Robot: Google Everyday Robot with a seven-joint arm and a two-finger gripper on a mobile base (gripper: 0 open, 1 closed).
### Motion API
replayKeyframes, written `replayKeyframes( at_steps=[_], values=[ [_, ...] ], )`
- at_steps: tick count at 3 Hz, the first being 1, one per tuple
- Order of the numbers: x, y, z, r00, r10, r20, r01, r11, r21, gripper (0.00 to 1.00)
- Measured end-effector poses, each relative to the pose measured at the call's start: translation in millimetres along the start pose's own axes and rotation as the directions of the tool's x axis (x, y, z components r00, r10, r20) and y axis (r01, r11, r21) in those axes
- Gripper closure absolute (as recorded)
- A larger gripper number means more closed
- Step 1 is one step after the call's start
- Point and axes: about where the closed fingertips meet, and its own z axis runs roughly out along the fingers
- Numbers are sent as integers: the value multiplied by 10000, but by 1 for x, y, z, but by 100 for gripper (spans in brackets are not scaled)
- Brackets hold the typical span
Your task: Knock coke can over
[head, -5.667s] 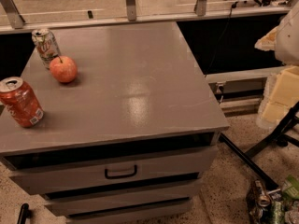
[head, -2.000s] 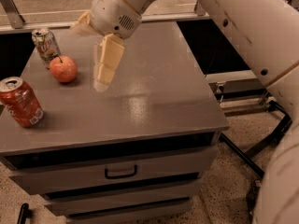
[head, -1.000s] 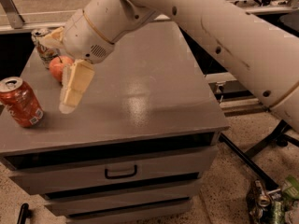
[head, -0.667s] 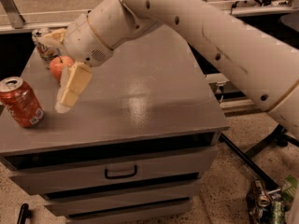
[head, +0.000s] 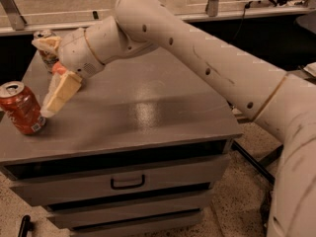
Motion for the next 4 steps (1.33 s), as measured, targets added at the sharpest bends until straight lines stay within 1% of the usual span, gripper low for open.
replayKeyframes(
  at_steps=[1,2,3,4],
  values=[
    [9,4,14,9966,819,123,-815,9964,-252,0],
    [13,10,32,9872,1471,619,-1423,9869,-758,0],
    [11,16,61,9788,1793,987,-1656,9772,-1327,0],
    [8,17,72,9779,1826,1016,-1668,9750,-1469,0]
  ],
)
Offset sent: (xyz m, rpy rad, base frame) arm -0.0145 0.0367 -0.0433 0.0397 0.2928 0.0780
